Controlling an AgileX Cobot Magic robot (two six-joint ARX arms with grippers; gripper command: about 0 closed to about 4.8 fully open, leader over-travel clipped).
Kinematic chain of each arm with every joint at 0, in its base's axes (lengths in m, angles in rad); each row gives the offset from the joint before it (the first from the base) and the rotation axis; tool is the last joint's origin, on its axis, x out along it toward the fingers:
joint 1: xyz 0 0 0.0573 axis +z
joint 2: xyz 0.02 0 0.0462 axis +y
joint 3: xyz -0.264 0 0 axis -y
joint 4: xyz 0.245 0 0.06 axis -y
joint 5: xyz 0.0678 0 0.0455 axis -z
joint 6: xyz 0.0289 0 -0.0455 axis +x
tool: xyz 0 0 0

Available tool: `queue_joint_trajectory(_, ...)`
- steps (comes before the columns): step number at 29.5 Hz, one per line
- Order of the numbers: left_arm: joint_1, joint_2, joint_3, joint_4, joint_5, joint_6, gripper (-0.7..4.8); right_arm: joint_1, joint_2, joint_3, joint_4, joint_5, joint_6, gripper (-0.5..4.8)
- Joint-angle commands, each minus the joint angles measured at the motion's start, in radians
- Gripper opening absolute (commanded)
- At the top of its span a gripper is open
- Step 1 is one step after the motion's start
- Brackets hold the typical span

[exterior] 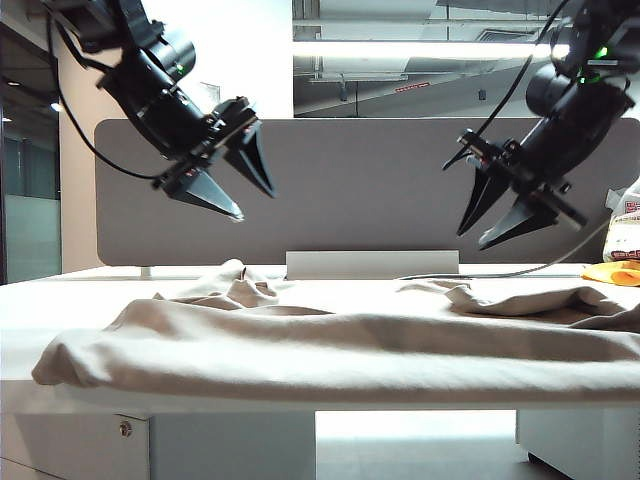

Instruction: Fold the bottom side of the T-shirt horizontally towards the center, about one-third of the way, then fold the sleeve back towards the center, creating a straight line along the edge of the T-shirt, and finally fold the bottom of the T-shirt up towards the top, creating a neat rectangle.

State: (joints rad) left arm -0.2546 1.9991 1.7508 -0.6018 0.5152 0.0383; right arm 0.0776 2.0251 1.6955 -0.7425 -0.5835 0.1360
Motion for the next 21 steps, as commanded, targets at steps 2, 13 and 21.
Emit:
queue_joint_trajectory(2,0.013,-0.069,-0.085,-0.026,-0.021,0.033,3.30,-0.007,-0.071,-0.041,-0.012,0.043,-0.010,1.67)
queue_joint_trajectory(13,0.018,-0.374,-0.565,0.195,-0.060,-0.060,2.95,-0.074,-0.353,-0.472,0.163,0.083,0.024,1.68)
queue_joint_trajectory(21,0.018,-0.626,-0.908,0.277,-0.071,-0.151,2.97,-0.127,-0.646,-0.827,0.285,0.096,0.054,1.71)
